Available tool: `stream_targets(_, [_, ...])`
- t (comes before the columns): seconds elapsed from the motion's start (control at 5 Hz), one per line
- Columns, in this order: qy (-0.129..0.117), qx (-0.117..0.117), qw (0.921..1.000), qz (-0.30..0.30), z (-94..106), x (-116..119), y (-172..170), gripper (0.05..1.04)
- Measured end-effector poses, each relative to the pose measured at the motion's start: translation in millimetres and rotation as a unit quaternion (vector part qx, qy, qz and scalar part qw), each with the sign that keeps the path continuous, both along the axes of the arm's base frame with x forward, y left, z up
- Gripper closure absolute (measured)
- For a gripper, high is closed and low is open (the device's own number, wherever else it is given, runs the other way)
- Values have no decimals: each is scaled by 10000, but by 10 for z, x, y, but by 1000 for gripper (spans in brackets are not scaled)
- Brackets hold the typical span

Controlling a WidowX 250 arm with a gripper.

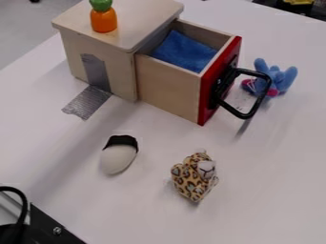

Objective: Close the drawer

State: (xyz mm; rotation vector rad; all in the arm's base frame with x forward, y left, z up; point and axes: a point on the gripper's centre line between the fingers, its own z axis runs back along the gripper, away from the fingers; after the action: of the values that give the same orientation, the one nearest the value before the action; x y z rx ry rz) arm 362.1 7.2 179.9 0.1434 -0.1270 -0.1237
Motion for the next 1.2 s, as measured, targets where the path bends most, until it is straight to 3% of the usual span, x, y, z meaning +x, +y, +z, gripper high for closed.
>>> stream_targets(0.2, [276, 105, 9985, -465, -399, 101, -514, 85])
stream_targets(0.4, [868, 191, 9936, -703, -958, 100, -974, 85])
stream_targets(0.6, [1189, 241, 9889, -856, -1412, 105, -1467, 85])
stream_targets(0.8, [1544, 326, 9828, -964, -1725, 40, -1680, 85])
stream_targets(1.2, [1552, 342, 9828, -940, -1761, 68, -1608, 85])
